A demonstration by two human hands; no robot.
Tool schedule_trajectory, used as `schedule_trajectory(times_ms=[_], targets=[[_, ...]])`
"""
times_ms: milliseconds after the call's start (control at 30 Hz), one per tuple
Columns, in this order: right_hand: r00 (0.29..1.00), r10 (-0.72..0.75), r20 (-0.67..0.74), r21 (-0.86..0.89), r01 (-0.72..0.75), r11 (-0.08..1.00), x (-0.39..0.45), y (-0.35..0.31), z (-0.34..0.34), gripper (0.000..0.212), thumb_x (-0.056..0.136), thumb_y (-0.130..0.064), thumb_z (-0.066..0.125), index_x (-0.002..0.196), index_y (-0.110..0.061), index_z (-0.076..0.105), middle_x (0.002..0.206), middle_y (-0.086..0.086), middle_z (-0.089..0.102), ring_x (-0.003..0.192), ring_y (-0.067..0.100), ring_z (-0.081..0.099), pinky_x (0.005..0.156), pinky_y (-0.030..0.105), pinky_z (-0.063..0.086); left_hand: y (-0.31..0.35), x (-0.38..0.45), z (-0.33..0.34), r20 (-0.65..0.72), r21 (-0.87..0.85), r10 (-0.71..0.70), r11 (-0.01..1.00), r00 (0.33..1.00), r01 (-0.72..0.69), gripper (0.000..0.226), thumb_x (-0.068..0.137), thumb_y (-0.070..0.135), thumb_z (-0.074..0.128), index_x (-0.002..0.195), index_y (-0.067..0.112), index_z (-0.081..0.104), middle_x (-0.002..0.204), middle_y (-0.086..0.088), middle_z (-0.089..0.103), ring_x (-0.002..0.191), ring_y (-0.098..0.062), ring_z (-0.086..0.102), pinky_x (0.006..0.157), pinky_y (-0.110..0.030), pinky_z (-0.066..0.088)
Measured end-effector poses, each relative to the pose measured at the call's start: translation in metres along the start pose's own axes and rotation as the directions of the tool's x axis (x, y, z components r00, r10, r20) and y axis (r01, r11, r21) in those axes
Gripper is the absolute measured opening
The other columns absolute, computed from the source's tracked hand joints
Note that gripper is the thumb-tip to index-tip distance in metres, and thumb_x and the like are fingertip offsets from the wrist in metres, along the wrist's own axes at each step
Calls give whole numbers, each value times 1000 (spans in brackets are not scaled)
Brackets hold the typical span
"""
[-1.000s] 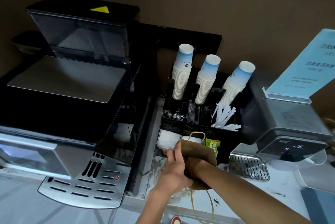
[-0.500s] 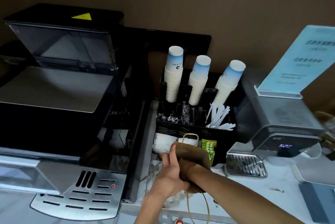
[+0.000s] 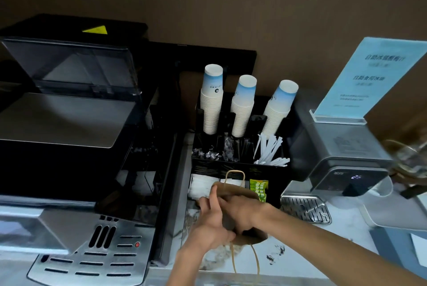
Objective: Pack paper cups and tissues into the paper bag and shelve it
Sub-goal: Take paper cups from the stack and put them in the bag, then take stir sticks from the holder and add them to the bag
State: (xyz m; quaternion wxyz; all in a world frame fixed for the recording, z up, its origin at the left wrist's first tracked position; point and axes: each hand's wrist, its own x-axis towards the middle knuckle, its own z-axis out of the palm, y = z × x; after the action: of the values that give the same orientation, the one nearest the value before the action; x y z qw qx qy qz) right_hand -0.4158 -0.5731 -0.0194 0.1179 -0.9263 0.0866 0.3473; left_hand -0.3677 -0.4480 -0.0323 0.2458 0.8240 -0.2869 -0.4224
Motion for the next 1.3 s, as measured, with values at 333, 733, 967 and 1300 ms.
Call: schedule_trajectory(times_ms=[333,733,967,1300], targets=[[903,-20,-430,675,336,656,-101,38,-103,46,81,-28,78,122,-36,59,112,-7,71,67,13,72,72,25,59,2,6,-1,1,8,-49,999,999,49,134,72,23,83,149,36,-26,140,-1,11,123,-24,48,92,-29,46],[800,128,-586,371,124,920,52,58,-129,39,79,-32,80,114,-15,74,82,0,75,73,8,67,73,25,54,4,-2,-3,3,31,-106,994,994,106,136,74,23,83,146,43,-30,161,-4,-8,144,-31,29,113,-42,36],[767,171,-619,312,40,949,88,53,-112,29,86,-43,70,110,-27,75,95,1,78,94,19,70,75,34,57,7,-9,-10,41,55,-108,993,993,106,132,78,25,81,148,40,-30,163,-10,-16,149,-37,16,117,-49,28],[586,156,-795,270,112,956,72,63,-126,19,95,-24,60,99,-14,75,97,8,69,91,27,65,78,42,54,5,-7,-9,39,-2,-92,996,995,92,133,76,23,82,146,45,-29,160,-6,-10,144,-34,29,108,-39,38]])
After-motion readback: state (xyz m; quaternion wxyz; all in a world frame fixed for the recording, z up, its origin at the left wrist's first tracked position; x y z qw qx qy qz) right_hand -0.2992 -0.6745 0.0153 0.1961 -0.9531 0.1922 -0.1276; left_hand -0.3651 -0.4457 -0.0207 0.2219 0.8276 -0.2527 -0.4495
